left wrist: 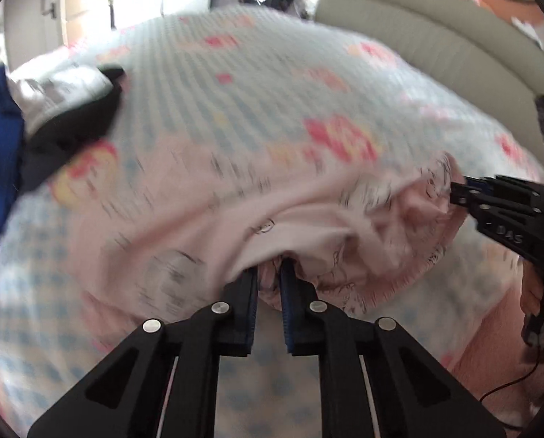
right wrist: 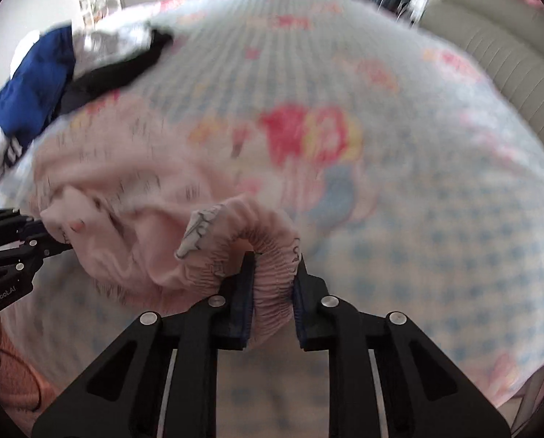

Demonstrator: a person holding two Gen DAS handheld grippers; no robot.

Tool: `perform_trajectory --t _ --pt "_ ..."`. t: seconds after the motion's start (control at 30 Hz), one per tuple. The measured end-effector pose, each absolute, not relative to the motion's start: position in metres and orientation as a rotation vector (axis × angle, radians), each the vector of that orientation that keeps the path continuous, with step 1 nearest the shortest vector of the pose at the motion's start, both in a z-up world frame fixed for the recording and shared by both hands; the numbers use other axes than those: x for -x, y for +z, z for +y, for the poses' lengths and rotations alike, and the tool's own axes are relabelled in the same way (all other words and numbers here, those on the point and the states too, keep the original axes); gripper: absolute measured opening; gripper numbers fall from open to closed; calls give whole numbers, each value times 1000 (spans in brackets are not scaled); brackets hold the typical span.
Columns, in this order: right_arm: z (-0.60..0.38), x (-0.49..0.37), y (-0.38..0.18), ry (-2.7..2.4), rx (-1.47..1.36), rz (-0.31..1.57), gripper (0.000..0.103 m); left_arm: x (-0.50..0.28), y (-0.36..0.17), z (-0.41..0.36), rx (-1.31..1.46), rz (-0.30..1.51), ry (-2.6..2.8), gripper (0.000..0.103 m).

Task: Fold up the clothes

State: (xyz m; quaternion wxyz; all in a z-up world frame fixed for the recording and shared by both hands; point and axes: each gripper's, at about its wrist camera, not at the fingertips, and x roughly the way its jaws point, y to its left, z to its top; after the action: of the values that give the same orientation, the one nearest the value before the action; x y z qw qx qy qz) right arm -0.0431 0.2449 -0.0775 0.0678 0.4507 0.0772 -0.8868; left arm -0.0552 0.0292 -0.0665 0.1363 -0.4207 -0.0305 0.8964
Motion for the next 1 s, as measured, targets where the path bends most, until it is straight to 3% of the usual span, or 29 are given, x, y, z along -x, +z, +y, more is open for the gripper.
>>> perform_trajectory --t 0.17,0.27,0.4,0.53,0.6,0.67,0.83,0.93,1.0 --pt "269 57 32 -2876 -959 14 17 47 59 -18 809 -299 2774 10" --pt "274 40 70 -2929 -778 -77 17 21 92 -34 692 -371 2802 12" --pt "271 32 51 -2855 -879 -196 17 26 31 -29 1014 -300 2802 13" --pt "269 40 -30 -2667 -1277 -263 18 27 -46 -49 1365 -509 2615 14" --pt "266 31 -57 -2604 -1385 -239 21 20 -63 -52 1429 -516 2577 15" --pt "264 22 -73 -2574 -1456 -159 21 12 -73 -51 1482 -469 2600 24" --pt "269 15 -91 -2495 -1546 -133 22 5 -58 -62 1395 -320 2742 40" --pt "268 17 -90 -2469 -1536 -165 33 7 -48 -49 1288 -215 2670 53" --pt "256 16 -92 -2452 -1525 -136 38 14 -55 -27 1271 -148 2526 53"
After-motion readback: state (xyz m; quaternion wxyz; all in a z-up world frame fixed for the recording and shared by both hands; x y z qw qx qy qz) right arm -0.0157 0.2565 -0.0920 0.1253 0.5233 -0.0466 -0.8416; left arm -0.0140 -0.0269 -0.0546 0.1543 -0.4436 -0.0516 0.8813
